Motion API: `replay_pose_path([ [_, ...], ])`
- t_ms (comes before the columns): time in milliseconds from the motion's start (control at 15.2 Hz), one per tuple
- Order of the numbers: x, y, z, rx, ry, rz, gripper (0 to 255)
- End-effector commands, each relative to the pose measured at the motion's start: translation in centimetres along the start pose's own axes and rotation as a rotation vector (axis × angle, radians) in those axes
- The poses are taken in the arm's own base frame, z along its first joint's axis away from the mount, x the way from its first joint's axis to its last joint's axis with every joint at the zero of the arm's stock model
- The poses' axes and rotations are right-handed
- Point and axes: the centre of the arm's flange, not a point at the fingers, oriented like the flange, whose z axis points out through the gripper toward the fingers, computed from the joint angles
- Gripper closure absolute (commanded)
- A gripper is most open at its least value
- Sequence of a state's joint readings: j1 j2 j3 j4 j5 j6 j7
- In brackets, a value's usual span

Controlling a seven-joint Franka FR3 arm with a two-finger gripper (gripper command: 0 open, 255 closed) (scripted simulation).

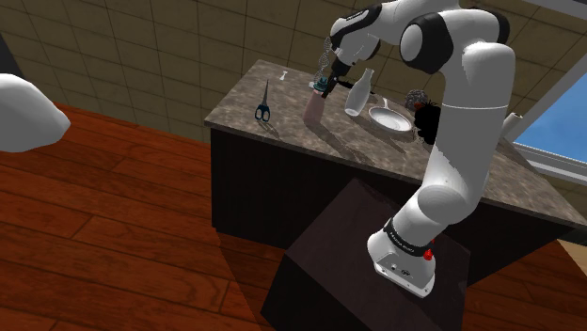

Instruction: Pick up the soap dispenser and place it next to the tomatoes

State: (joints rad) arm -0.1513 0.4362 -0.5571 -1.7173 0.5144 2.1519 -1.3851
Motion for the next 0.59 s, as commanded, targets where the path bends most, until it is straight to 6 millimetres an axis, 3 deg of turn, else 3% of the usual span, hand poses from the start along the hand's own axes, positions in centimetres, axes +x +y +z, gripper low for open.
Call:
replay_pose_path([
  [0, 0.0, 0.0, 0.0, 0.001, 0.000, 0.000, 255],
  [198, 0.0, 0.0, 0.0, 0.000, 0.000, 0.000, 255],
  [528, 0.6, 0.0, -2.5, 0.000, 0.000, 0.000, 255],
])
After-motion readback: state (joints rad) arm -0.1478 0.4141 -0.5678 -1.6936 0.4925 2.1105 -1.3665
